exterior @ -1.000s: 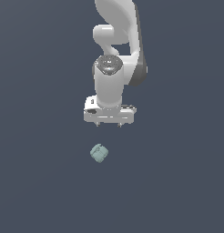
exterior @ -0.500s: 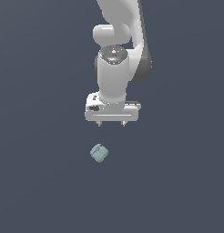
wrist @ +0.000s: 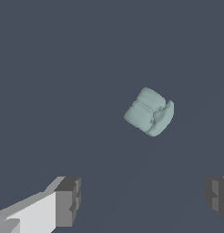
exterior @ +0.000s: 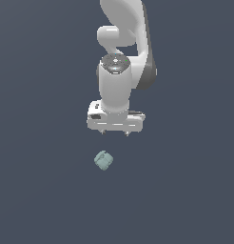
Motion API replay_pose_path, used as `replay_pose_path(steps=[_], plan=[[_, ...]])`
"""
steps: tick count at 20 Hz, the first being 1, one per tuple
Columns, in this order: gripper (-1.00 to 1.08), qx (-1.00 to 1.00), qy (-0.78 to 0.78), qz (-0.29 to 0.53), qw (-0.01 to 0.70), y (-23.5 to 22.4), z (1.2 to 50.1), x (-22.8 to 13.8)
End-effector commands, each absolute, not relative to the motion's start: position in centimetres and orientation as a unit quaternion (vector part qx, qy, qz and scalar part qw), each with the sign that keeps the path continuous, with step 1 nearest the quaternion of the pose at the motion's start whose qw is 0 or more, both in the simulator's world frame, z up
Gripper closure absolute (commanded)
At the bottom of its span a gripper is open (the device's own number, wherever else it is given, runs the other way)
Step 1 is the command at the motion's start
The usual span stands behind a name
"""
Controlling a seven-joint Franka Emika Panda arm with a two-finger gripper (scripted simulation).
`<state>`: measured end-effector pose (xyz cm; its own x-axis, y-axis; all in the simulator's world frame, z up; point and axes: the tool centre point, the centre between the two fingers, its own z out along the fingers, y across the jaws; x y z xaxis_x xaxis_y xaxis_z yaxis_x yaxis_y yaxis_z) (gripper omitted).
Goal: Pick up the object and move it to a goal position.
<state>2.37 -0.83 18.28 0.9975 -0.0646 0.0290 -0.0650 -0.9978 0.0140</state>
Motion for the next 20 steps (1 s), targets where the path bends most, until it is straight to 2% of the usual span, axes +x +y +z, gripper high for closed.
replay_pose_path(steps=[1,20], plan=[[-0.92,0.998,-0.055,0.013,0.006,-1.2,17.7,2.8],[-0.92,0.954,-0.299,0.001,0.000,-5.7,10.1,7.3]])
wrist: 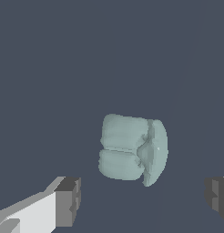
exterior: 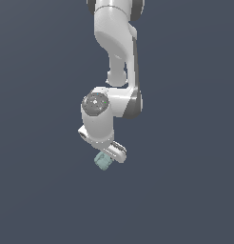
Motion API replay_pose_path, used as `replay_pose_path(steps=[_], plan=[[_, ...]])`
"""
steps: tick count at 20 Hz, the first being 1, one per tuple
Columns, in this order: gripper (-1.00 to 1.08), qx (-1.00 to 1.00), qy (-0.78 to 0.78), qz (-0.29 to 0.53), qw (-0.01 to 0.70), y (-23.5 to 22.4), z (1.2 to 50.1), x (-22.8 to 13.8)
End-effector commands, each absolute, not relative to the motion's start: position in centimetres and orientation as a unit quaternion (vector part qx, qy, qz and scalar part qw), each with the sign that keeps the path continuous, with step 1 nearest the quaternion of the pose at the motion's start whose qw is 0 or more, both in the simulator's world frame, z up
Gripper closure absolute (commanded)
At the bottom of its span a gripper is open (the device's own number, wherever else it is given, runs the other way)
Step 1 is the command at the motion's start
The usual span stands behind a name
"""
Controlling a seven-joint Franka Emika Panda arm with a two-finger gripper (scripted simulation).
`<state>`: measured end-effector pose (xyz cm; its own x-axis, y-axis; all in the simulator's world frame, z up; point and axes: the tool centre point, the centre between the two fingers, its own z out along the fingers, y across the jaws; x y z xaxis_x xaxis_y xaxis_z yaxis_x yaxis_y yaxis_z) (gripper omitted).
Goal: Pick up the object and move it to a goal position.
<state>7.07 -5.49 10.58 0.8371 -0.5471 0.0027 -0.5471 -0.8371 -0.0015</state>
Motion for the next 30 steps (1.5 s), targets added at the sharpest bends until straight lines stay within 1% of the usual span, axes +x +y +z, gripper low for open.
replay_pose_path(steps=[1,13,22,28,29,30], plan=[[-0.92,-0.952,0.306,-0.001,0.000,-5.9,9.9,7.4],[-0.92,-0.944,0.330,0.000,0.000,-6.3,8.6,7.7],[-0.92,-0.943,0.332,0.000,0.000,-6.4,4.5,7.6],[-0.92,-0.943,0.332,0.000,0.000,-6.4,4.0,7.8],[1.08,-0.943,0.332,0.000,0.000,-6.4,4.0,7.8],[1.08,-0.943,0.332,0.000,0.000,-6.4,4.0,7.8]])
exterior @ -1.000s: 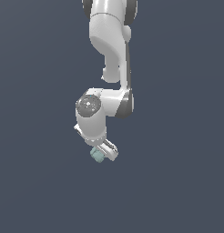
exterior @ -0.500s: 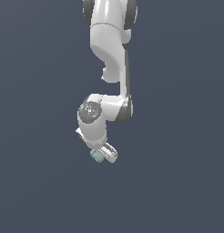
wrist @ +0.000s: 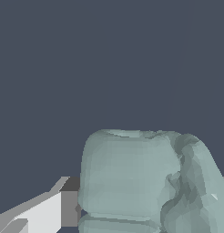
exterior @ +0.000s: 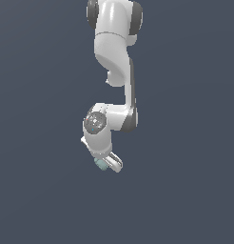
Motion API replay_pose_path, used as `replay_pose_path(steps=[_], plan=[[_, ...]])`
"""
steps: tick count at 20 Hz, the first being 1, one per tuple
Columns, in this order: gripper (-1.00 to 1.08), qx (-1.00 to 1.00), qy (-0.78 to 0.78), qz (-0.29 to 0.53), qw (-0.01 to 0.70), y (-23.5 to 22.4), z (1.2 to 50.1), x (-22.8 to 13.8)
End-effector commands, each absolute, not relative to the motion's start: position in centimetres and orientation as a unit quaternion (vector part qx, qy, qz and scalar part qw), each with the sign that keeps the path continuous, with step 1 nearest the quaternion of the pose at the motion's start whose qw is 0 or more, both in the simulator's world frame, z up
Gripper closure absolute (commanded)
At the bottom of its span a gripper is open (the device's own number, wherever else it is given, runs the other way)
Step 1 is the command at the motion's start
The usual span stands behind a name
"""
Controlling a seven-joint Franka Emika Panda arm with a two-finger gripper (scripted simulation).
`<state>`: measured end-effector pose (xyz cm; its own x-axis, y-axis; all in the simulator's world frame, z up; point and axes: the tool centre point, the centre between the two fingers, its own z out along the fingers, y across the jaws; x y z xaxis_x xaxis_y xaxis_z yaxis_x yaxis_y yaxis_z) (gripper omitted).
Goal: Pick up the object and move it to a goal position.
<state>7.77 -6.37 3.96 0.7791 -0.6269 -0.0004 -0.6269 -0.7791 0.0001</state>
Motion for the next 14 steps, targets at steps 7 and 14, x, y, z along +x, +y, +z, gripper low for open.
replay_pose_path(steps=[7,14], plan=[[1.08,-0.943,0.332,0.000,0.000,-6.38,3.97,7.79],[1.08,-0.943,0.332,0.000,0.000,-5.95,4.72,7.75]])
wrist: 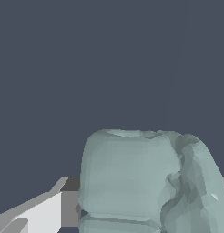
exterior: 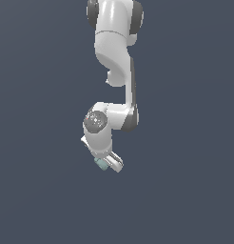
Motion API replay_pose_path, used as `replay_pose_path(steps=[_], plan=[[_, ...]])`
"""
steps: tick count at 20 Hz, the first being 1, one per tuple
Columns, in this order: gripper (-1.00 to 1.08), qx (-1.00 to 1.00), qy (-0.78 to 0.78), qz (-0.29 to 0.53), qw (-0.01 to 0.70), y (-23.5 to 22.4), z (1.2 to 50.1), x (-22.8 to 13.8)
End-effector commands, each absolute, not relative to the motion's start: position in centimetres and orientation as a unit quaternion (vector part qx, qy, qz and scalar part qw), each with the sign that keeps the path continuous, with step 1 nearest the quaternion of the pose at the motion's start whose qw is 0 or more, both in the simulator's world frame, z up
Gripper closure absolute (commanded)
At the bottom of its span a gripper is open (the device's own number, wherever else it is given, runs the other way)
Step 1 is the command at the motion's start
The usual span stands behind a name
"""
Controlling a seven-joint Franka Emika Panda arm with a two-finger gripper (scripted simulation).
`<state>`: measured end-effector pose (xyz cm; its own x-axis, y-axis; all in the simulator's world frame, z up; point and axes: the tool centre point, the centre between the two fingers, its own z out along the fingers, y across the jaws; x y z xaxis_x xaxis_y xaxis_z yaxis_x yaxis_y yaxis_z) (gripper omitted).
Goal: Pick up the object and move it to a goal position.
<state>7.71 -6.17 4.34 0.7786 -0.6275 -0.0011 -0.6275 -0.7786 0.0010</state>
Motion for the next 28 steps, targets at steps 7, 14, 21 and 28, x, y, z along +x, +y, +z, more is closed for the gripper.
replay_pose_path(steps=[7,14,21,28], plan=[[1.08,0.943,-0.332,0.000,0.000,-3.8,8.5,7.6],[1.08,0.943,-0.333,0.000,0.000,0.0,15.2,7.5],[1.08,0.943,-0.333,0.000,0.000,3.2,21.0,7.6],[1.08,0.943,-0.333,0.000,0.000,4.6,23.5,7.8]])
